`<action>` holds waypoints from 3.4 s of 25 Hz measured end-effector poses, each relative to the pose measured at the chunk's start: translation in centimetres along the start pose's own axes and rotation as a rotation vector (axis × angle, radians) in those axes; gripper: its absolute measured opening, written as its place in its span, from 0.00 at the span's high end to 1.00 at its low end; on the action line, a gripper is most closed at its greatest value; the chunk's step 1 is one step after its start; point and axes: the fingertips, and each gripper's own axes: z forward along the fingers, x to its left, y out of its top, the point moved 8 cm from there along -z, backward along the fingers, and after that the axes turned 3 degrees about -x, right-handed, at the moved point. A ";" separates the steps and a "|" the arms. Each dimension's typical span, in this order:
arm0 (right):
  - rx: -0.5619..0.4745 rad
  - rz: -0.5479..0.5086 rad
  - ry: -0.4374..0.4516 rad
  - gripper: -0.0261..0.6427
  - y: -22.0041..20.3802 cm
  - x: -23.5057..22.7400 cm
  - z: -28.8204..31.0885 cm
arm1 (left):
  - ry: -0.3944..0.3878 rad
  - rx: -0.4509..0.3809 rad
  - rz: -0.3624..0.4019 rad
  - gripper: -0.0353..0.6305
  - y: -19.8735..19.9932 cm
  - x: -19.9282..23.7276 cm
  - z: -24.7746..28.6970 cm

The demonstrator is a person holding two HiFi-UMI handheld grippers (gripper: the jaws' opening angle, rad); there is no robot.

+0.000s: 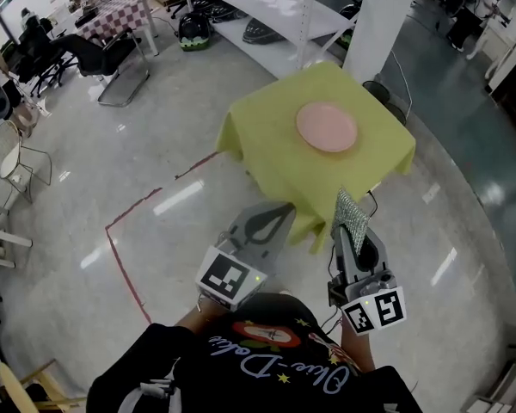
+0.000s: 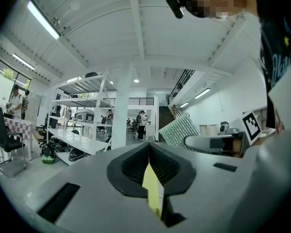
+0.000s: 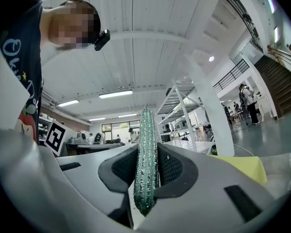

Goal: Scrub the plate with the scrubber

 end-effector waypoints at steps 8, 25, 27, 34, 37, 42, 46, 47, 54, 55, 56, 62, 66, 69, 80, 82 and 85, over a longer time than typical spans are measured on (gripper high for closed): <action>-0.015 0.020 0.043 0.87 0.2 -2.5 -1.2 | 0.037 0.007 0.023 0.94 -0.5 -2.0 1.4; 0.000 0.056 0.114 0.87 -1.2 -6.7 -0.1 | 0.140 0.022 0.014 0.94 -2.2 -2.1 3.3; -0.002 0.046 0.101 0.87 -1.2 -7.4 0.7 | 0.118 0.018 0.014 0.94 -2.3 -1.3 4.7; -0.013 0.012 0.020 0.87 -1.9 -10.5 5.5 | 0.003 0.011 0.021 0.94 -3.0 3.8 11.0; -0.023 -0.002 -0.020 0.87 -2.2 -11.5 8.3 | -0.053 -0.001 0.014 0.94 -2.8 6.7 14.0; -0.016 -0.017 -0.085 0.87 -2.7 -13.6 13.4 | -0.139 0.001 0.006 0.94 -2.6 11.9 19.0; 0.000 -0.018 -0.133 0.87 -3.5 -14.8 17.6 | -0.178 0.021 -0.008 0.94 -2.7 16.4 21.7; 0.004 -0.021 -0.144 0.87 -3.7 -15.2 18.7 | -0.182 0.027 -0.009 0.94 -2.9 17.6 22.2; 0.020 -0.048 -0.211 0.87 -5.3 -17.0 25.6 | -0.210 0.049 0.015 0.94 -3.7 25.9 25.8; 0.024 -0.052 -0.220 0.87 -5.4 -17.1 26.5 | -0.215 0.049 0.015 0.94 -3.6 26.9 26.1; 0.028 -0.056 -0.227 0.87 -5.5 -17.2 27.5 | -0.220 0.050 0.014 0.94 -3.6 27.9 26.5; 0.069 -0.075 -0.280 0.87 -6.8 -19.2 32.5 | -0.259 0.086 0.002 0.94 -4.3 33.3 29.5; 0.107 -0.103 -0.295 0.87 -8.2 -20.3 35.0 | -0.280 0.123 -0.042 0.94 -6.2 35.9 30.9; 0.158 -0.131 -0.295 0.87 -9.3 -21.8 36.0 | -0.286 0.164 -0.045 0.94 -7.8 36.7 32.4; 0.421 -0.193 -0.217 0.87 -15.3 -29.9 38.0 | -0.236 0.382 -0.169 0.92 -15.9 36.7 37.3; 0.485 -0.216 -0.180 0.87 -17.2 -30.7 39.0 | -0.223 0.425 -0.206 0.78 -17.4 37.2 37.7; 0.586 -0.262 -0.130 0.87 -20.1 -32.2 40.5 | -0.199 0.486 -0.249 0.79 -19.8 37.9 38.6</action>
